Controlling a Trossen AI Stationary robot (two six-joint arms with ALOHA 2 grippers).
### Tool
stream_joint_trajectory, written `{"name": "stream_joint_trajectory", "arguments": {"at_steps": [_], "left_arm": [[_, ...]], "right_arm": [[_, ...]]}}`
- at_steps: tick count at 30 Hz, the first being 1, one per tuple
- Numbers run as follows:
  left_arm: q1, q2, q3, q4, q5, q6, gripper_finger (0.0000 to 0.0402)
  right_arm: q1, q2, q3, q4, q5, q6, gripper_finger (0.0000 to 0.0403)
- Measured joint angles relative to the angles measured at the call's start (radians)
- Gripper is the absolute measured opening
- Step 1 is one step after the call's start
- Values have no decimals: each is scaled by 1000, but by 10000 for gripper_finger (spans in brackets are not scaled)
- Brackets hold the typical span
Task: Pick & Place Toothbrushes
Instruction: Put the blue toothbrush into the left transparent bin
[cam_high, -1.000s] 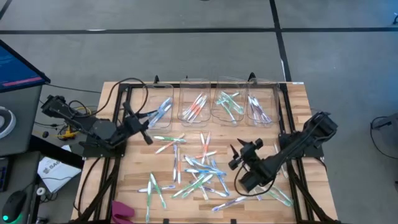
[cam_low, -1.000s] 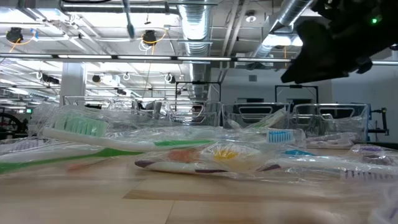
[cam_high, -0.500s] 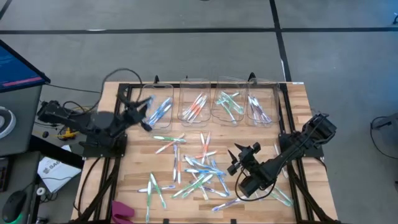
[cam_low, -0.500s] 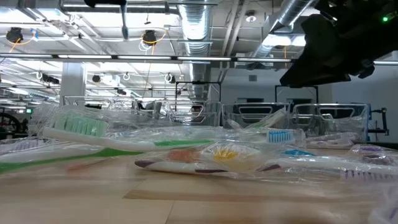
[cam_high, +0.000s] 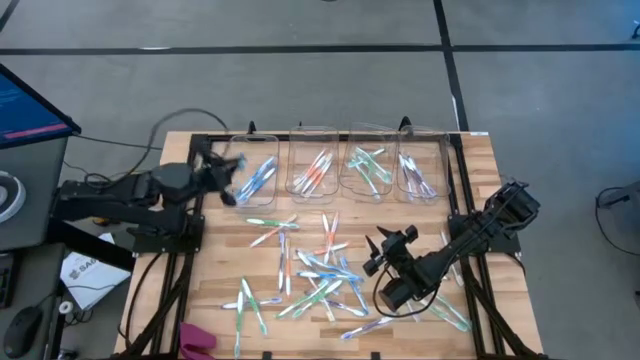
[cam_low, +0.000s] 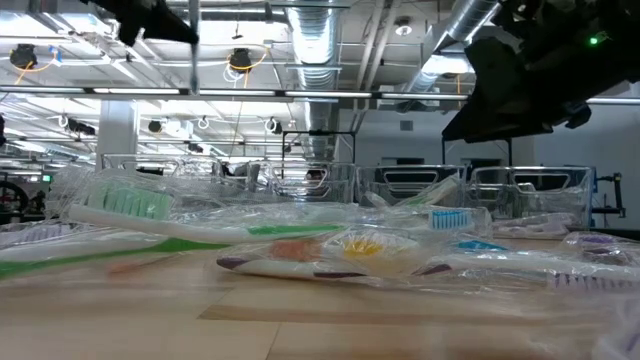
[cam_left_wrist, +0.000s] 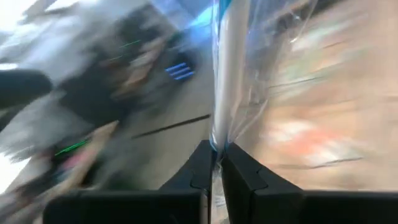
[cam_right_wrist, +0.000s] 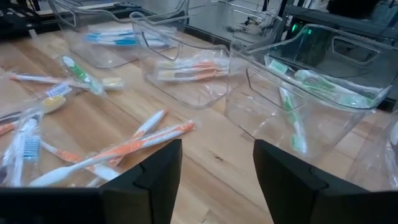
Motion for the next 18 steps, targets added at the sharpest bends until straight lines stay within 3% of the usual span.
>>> {"name": "stream_joint_trajectory", "arguments": {"at_steps": [2,4,13,18], "left_arm": [[28,16,0,-20,148,-49,8],[53,29,9,-46,220,-88,8],[211,173,216,-440,360,-291,8],[326,278,308,-509,470,-312,8]], "right_arm": [[1,0,0,0,-3,0,196],[1,0,0,1,-12,0,196],[-1,0,0,2,-28,-37,194],[-18,0,0,3,-28,-43,196]]}}
